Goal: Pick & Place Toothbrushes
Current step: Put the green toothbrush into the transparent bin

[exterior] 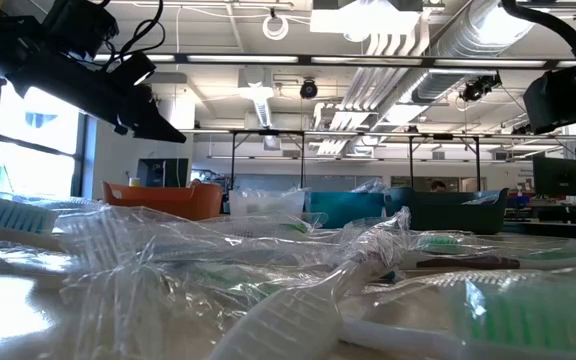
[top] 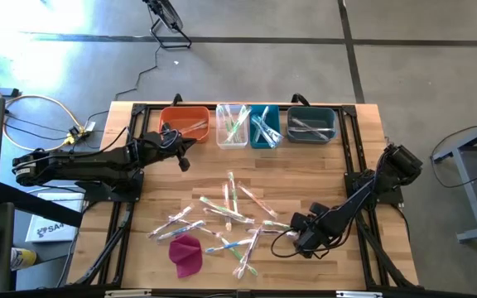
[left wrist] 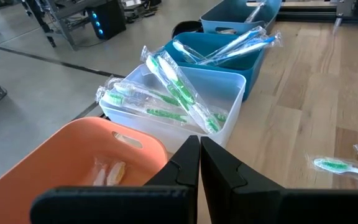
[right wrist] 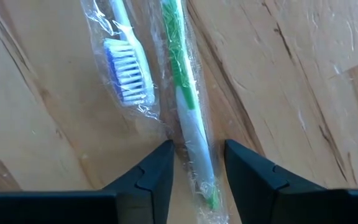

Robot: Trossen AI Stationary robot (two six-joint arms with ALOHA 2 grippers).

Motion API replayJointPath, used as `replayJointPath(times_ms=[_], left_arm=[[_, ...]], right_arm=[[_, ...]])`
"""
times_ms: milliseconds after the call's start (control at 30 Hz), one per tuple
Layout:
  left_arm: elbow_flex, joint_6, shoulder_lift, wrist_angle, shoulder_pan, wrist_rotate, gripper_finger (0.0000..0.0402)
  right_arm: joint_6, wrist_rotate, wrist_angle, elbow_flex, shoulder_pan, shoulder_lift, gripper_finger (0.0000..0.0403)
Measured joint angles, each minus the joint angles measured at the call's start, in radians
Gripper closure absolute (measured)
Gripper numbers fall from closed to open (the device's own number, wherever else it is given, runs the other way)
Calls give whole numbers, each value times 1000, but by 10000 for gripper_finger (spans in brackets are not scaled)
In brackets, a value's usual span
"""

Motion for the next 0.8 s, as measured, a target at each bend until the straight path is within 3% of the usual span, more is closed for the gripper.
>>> replayJointPath(times_ms=[333,800], left_arm=[[0,2,0,0,0,0,392],[0,5,0,0,0,0,392]], right_arm=[[1,6,-3,0,0,0,331],[3,0,-3,0,-1,0,378]])
